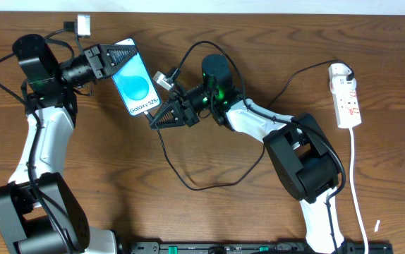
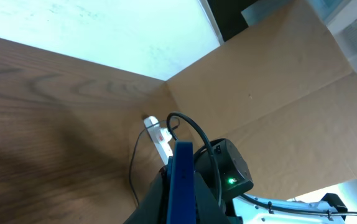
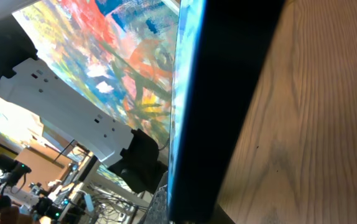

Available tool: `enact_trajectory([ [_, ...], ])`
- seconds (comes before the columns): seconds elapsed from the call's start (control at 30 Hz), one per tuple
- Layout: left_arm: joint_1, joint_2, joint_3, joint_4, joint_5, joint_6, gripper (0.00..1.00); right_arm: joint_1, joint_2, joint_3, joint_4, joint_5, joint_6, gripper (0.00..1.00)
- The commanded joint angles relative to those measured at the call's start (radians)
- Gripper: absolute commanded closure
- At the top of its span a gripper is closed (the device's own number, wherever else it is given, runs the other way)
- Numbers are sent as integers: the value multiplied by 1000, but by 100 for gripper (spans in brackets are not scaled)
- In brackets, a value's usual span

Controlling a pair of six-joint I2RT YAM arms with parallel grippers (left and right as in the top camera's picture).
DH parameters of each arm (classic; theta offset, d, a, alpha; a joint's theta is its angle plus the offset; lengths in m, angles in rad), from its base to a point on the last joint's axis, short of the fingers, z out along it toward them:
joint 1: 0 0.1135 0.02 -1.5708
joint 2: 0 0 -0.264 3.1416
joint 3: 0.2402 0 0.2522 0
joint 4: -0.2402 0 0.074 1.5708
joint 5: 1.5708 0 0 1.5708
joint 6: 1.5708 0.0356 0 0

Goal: Plug charger to phone and switch on socket

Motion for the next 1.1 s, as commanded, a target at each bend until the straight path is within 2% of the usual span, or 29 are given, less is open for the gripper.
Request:
enact_trajectory([
  [0.0, -11, -19, -1, -1, 24, 14, 93, -18, -5, 14, 7, 60, 3, 99],
  [0.4, 22, -19, -1, 2, 26, 13, 93, -34, -5, 14, 7, 50, 0, 99],
  [1.07, -2, -19, -1, 2, 26, 14, 92, -31, -5, 14, 8, 73, 1, 99],
])
